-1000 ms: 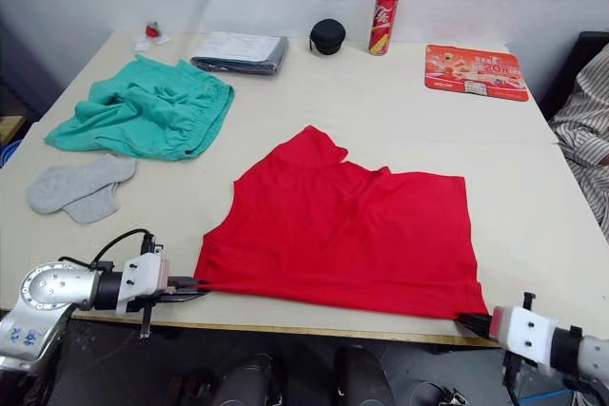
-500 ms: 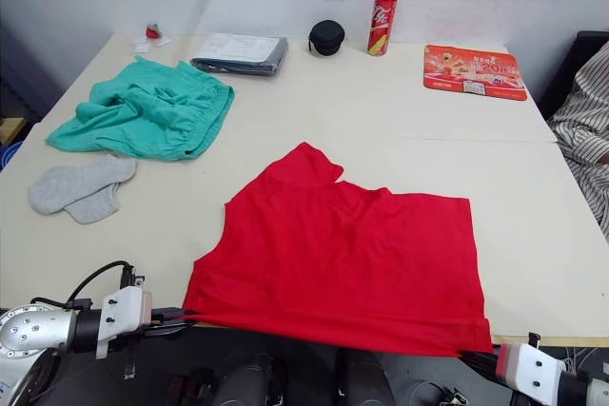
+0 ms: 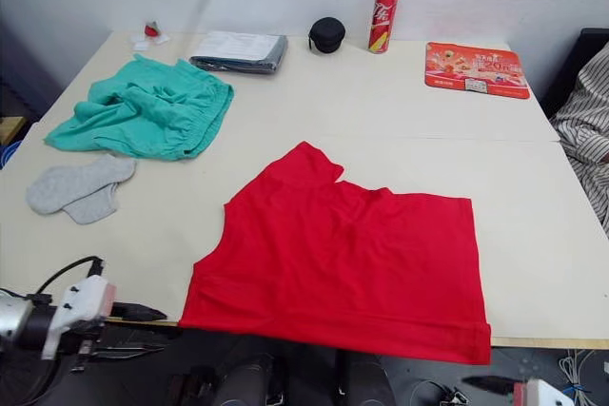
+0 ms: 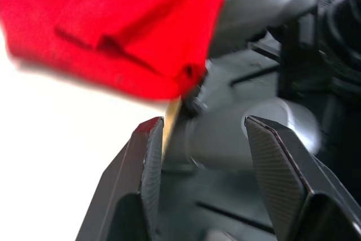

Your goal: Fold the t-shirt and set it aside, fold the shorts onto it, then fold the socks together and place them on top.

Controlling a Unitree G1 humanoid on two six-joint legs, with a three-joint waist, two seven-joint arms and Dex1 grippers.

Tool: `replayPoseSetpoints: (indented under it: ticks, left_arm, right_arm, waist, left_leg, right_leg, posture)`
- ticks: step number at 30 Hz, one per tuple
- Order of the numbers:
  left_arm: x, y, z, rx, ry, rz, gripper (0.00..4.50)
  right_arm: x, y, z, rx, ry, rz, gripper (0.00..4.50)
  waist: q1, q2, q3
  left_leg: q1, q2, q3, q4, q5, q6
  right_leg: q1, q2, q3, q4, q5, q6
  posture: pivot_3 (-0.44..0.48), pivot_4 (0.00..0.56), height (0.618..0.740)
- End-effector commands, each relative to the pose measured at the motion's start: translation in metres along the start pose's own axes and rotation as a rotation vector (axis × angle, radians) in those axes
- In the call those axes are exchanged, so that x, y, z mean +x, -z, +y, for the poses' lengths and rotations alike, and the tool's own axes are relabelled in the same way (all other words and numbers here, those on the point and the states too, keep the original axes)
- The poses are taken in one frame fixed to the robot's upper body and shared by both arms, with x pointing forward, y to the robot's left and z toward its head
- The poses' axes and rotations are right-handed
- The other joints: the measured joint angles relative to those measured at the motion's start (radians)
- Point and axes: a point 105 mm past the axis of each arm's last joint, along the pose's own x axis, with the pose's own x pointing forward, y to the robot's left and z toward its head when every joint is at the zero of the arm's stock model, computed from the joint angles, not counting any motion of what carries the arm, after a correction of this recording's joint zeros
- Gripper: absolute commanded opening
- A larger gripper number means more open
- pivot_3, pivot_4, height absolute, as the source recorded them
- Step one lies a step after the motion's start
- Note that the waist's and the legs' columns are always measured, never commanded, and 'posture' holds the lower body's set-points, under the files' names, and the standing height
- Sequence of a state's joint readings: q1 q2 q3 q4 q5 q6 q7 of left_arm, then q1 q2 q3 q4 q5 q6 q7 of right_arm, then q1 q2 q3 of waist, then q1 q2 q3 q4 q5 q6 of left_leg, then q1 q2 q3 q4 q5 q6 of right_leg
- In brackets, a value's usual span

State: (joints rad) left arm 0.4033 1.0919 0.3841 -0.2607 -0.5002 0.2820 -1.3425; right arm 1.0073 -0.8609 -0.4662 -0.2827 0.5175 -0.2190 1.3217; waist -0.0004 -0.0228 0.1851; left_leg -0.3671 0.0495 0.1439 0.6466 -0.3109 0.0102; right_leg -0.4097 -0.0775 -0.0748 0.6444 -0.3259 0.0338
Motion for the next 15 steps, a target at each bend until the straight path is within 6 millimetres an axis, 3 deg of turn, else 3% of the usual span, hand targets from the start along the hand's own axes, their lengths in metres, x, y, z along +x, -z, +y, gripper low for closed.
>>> replayPoseSetpoints:
  ticks: [1, 4, 7, 9, 15]
  left_arm:
    - [-0.016, -0.025, 0.011, -0.069, -0.018, -0.106, 3.64]
    - [-0.022, -0.043, 0.039, -0.041, -0.102, -0.187, 4.48]
    - [-0.020, -0.067, 0.076, -0.021, -0.175, -0.262, 4.48]
    - [-0.016, -0.089, 0.097, 0.005, -0.189, -0.315, 4.48]
    - [0.017, -0.149, 0.160, 0.026, -0.224, -0.376, 4.48]
  right_arm:
    - [-0.013, -0.037, -0.018, 0.014, 0.070, -0.117, 4.50]
    - [-0.028, -0.053, -0.053, -0.033, 0.179, -0.124, 4.50]
    - [-0.038, -0.059, -0.086, -0.065, 0.242, -0.093, 4.50]
    - [-0.041, -0.071, -0.113, -0.101, 0.295, -0.100, 4.50]
    - [-0.035, -0.109, -0.190, -0.106, 0.403, -0.166, 4.50]
  waist:
    - [-0.001, 0.000, 0.000]
    - [-0.002, 0.000, 0.000]
    - [0.002, 0.001, 0.001]
    - [0.009, 0.001, 0.001]
    - [0.012, -0.002, 0.002]
  left_leg:
    - [0.000, 0.000, 0.000, 0.000, 0.000, 0.001]
    - [0.000, -0.001, 0.000, 0.001, 0.001, 0.002]
    - [-0.001, -0.002, 0.002, 0.001, 0.003, 0.003]
    - [-0.002, -0.003, 0.002, 0.001, 0.004, 0.003]
    - [-0.004, -0.003, 0.004, 0.007, 0.010, 0.001]
  right_leg:
    - [0.000, 0.000, 0.000, -0.001, 0.000, -0.001]
    - [0.001, -0.001, 0.002, -0.003, -0.001, -0.005]
    - [0.001, -0.001, 0.002, -0.004, 0.001, -0.005]
    - [0.000, -0.001, 0.001, -0.003, 0.007, 0.006]
    - [-0.002, 0.003, 0.000, 0.002, 0.010, 0.010]
  posture:
    - [0.000, 0.150, 0.740]
    - [0.000, 0.150, 0.740]
    - [0.000, 0.150, 0.740]
    - [0.000, 0.150, 0.740]
    - [0.000, 0.150, 0.740]
